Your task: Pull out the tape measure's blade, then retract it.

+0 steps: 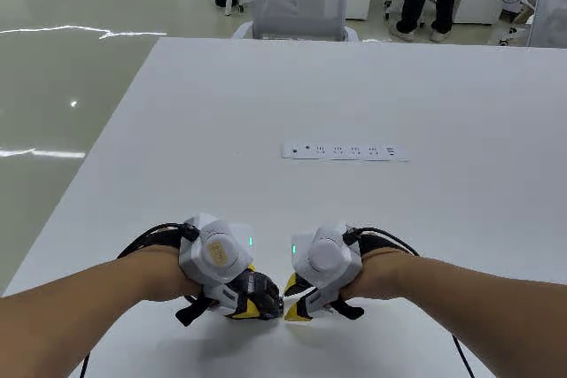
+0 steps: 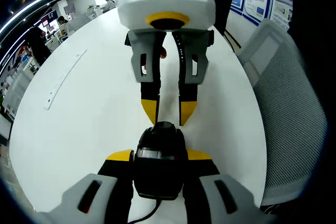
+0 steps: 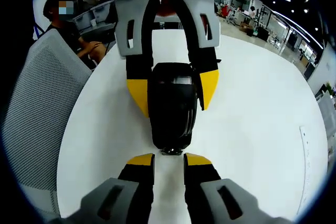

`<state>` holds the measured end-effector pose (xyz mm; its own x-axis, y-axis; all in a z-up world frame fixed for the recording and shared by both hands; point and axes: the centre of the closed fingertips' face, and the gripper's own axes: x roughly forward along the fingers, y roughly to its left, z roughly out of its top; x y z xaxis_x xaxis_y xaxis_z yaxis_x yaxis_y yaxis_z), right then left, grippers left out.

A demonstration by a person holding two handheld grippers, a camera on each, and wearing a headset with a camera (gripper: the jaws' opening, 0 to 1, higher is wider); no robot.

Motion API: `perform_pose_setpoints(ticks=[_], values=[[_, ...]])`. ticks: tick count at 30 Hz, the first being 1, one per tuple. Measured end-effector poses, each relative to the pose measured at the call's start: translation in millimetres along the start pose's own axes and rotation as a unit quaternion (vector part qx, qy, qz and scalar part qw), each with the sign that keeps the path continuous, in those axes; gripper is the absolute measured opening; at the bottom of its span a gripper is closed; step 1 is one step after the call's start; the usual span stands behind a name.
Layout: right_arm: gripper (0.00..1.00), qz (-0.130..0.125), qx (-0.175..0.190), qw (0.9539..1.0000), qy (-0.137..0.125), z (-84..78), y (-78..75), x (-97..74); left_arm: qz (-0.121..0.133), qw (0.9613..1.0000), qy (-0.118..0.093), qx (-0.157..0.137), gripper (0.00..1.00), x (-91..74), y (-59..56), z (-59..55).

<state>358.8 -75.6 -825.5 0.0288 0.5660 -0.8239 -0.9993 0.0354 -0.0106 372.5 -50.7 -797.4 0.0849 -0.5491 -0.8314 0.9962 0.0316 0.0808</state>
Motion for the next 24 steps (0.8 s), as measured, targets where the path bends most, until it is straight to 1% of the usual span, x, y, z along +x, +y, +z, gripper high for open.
perform_pose_setpoints(ticks=[7,8,9,10,12,16,18,19,20,22,23,24], values=[[0.19,0.001,0.002,1.0,-0.004,5.0,-2.3,4.2,0.0,1.0,-0.001,-0.001,0.31,0.1,-0.2,0.3],[0.19,0.0,0.004,1.0,0.0,4.6,-2.4,5.0,0.0,1.0,-0.001,-0.002,0.31,0.0,-0.1,0.5],[0.16,-0.012,-0.006,0.9999,0.005,3.1,-6.5,6.6,0.0,1.0,-0.001,-0.002,0.31,-0.2,-0.2,0.6],[0.16,-0.005,-0.013,0.9999,0.006,2.9,-3.9,7.4,0.0,1.0,0.0,-0.003,0.31,-0.2,-0.4,0.5],[0.16,-0.006,0.001,0.9999,0.01,2.6,-4.9,7.4,0.0,1.0,-0.001,-0.003,0.31,-0.1,-0.4,0.6],[0.15,-0.006,0.011,0.9998,0.014,1.9,-4.2,6.7,0.002,1.0,-0.002,-0.005,0.31,0.4,-0.3,0.7],[0.15,-0.005,-0.004,0.9998,0.019,0.5,-5.2,8.8,0.002,1.0,-0.002,-0.005,0.32,0.7,-0.2,0.7],[0.16,-0.009,-0.015,0.9997,0.02,0.7,-5.0,11.6,0.002,1.0,-0.001,-0.004,0.32,0.8,-0.1,0.7],[0.17,-0.009,-0.031,0.9991,0.027,-0.6,-5.0,12.4,0.002,1.0,-0.001,-0.004,0.32,0.9,-0.2,0.8],[0.17,-0.004,-0.007,0.9996,0.029,-0.9,-4.6,11.7,0.001,1.0,-0.001,-0.004,0.32,1.0,-0.2,0.9],[0.16,-0.003,-0.019,0.9995,0.025,-0.2,-4.6,10.8,0.001,1.0,-0.001,-0.004,0.32,1.0,-0.2,0.8],[0.15,-0.002,-0.005,0.9998,0.02,-0.7,-5.1,10.1,0.001,1.0,-0.001,-0.004,0.32,1.0,-0.7,1.0]])
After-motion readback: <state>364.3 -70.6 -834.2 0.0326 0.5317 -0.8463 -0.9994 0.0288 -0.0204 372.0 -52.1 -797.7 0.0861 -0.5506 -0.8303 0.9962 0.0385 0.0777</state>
